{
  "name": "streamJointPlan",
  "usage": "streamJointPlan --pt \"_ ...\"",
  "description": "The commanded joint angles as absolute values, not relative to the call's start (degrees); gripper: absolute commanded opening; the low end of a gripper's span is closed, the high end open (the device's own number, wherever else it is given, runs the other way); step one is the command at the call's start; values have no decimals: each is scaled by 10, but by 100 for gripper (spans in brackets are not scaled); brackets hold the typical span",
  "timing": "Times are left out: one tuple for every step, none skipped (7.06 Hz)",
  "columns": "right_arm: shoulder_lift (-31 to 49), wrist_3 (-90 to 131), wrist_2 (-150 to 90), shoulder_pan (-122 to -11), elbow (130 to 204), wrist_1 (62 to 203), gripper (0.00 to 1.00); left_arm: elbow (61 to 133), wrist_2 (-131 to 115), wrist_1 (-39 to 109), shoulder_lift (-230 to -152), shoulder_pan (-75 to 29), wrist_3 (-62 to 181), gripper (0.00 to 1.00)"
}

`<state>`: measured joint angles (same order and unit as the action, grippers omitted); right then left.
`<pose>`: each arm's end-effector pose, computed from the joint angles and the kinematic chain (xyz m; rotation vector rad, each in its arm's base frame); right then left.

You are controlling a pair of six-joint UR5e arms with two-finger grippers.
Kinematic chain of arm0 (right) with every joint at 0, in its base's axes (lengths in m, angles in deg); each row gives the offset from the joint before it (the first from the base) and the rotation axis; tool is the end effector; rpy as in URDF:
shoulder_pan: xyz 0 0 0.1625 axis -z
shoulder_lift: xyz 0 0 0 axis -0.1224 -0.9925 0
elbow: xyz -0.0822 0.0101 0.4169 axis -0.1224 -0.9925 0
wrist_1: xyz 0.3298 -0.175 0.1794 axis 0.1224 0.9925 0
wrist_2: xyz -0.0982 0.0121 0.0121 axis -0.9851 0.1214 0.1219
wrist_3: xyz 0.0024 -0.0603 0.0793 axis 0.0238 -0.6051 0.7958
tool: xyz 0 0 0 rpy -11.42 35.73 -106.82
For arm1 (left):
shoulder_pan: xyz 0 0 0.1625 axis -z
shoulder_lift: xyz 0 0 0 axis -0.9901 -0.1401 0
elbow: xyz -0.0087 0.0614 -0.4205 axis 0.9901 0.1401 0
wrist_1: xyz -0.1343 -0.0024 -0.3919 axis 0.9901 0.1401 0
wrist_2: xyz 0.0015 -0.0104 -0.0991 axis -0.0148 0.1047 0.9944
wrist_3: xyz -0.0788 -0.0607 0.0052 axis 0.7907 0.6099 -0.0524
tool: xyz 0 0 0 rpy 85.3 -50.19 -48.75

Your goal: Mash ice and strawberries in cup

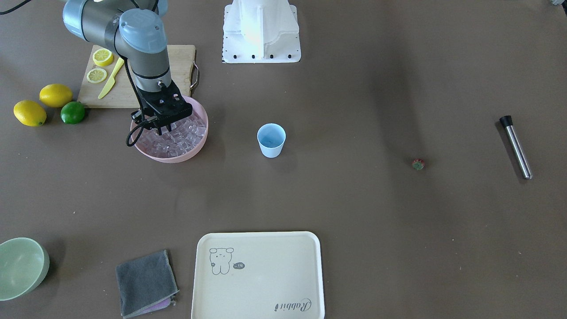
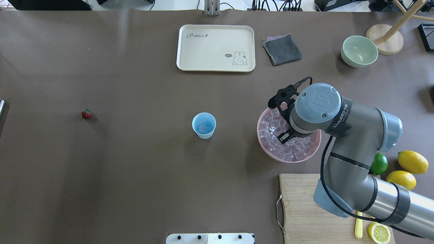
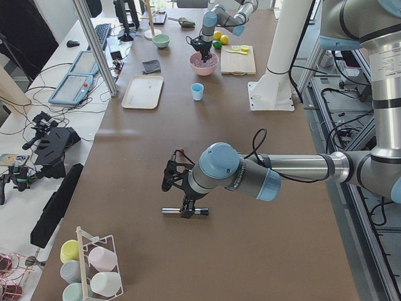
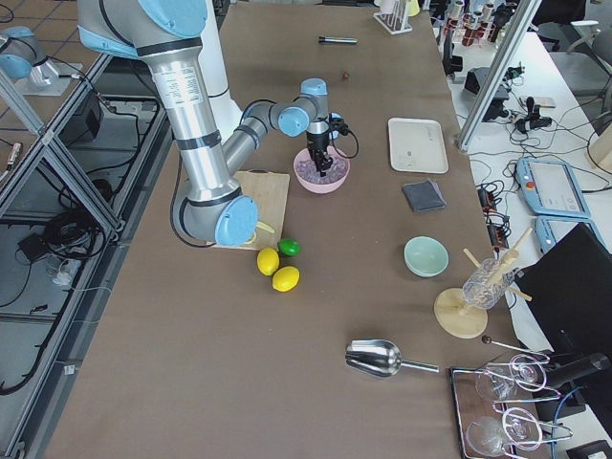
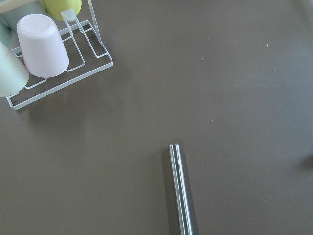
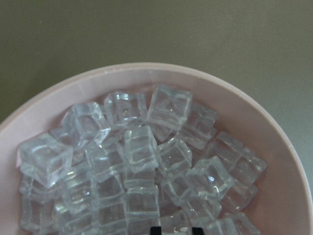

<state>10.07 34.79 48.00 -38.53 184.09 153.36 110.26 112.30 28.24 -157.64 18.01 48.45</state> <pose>-0.4400 -0.4032 0.3250 0.2860 -0.5564 -0.5223 -0.1239 -0.3887 0.5963 0.3758 0.8776 -0.0568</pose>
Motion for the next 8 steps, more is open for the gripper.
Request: streamJointPlan --pt "108 352 484 -387 1849 1534 0 1103 1123 282 -1576 181 484 99" --pt "121 369 484 -388 1860 1532 0 1097 1122 282 -1576 181 484 99" --pt "145 395 484 -392 1855 1533 0 1095 1123 282 -1576 181 484 99" --pt "176 427 485 -396 1842 1532 0 1093 1122 282 -1576 181 484 99" --pt "230 476 485 -394 1803 1532 0 1091 1122 282 -1576 181 484 99" --pt "291 494 482 -386 1745 1533 0 1090 1122 282 -1576 182 485 99" --pt "334 494 481 -385 1710 1536 0 1080 1122 282 -1581 182 484 99" --pt "354 497 481 -384 1702 1537 0 1085 1122 282 -1580 182 485 99"
